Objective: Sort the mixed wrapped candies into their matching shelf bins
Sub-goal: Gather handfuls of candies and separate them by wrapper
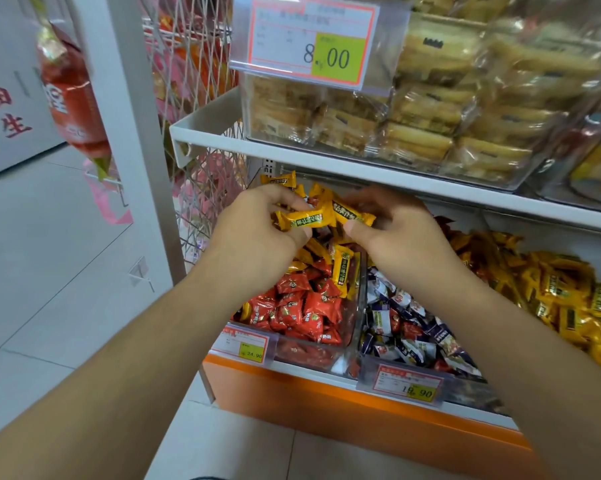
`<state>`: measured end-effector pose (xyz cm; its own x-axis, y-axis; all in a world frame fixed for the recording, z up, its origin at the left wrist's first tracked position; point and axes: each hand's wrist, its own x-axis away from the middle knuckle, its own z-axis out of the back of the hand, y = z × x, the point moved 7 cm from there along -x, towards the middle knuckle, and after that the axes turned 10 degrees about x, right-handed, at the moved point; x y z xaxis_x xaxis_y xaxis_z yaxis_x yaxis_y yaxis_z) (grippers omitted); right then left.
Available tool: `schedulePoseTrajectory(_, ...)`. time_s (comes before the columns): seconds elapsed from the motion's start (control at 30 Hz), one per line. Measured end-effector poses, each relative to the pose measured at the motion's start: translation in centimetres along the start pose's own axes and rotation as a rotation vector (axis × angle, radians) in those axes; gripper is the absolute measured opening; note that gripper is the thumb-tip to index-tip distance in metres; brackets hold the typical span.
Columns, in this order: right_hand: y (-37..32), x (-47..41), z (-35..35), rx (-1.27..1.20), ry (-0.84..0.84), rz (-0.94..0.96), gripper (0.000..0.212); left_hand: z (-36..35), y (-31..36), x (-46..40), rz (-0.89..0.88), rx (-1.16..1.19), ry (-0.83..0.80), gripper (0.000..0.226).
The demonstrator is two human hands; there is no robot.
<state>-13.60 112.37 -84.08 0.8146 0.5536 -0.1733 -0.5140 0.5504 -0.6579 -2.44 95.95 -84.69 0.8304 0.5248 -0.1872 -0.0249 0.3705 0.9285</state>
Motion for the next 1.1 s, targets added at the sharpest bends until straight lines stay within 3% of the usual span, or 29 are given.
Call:
schedulePoseTrajectory(0.13,1.7,3.5,2.2,-0.158,-0.059,-0.094,0.016,-2.5,1.5,1.6,-0.045,0.016,-0.123,0.021)
schedulePoseTrajectory(0.27,6.4,6.2,6.7,-0.076,0.130,-0.205,0.013,-5.3,2.9,3.4,-0.088,-0.032,-0.219,0.018)
schedulePoseTrajectory(0.43,13.6,8.4,12.8,0.154,0.419,-0.407,0.015,-8.6,3.8,4.7,-0.108,-0.049,-0.293,0.020)
schedulePoseTrajectory(0.5,15.0,8.8,13.9,0.285,0.405,-0.448,0.018,-9.8,4.1,5.0,-0.104,-0.036,-0.309,0.020)
schedulePoseTrajectory(0.57,16.0,9.1,13.9,0.421,0.302,-0.495,0.036,-10.8,4.3,5.1,-0.103,-0.027,-0.317,0.020)
schedulePoseTrajectory(0.67,14.9,9.0,14.0,0.531,0.276,-0.400,0.039,-12.2,4.3,5.1,-0.085,0.014,-0.316,0.022)
schedulePoseTrajectory(0.73,13.0,8.7,13.1,0.343,0.236,-0.262,0.035,-12.9,4.3,5.2,-0.063,0.042,-0.312,0.023)
schedulePoseTrajectory(0.8,10.2,8.8,10.9,0.151,0.065,-0.066,0.042,-13.7,4.4,5.4,-0.040,0.071,-0.310,0.022)
schedulePoseTrajectory(0.87,7.9,9.3,9.1,0.196,-0.057,0.140,0.045,-14.2,4.5,5.6,-0.017,0.113,-0.308,0.020)
schedulePoseTrajectory(1.0,7.6,9.3,9.5,0.305,0.067,0.239,0.018,-15.1,4.8,6.0,0.005,0.153,-0.358,0.023)
schedulePoseTrajectory(1.1,8.9,9.4,11.4,0.340,0.190,0.138,0.010,-15.0,5.1,6.0,-0.009,0.153,-0.377,0.028)
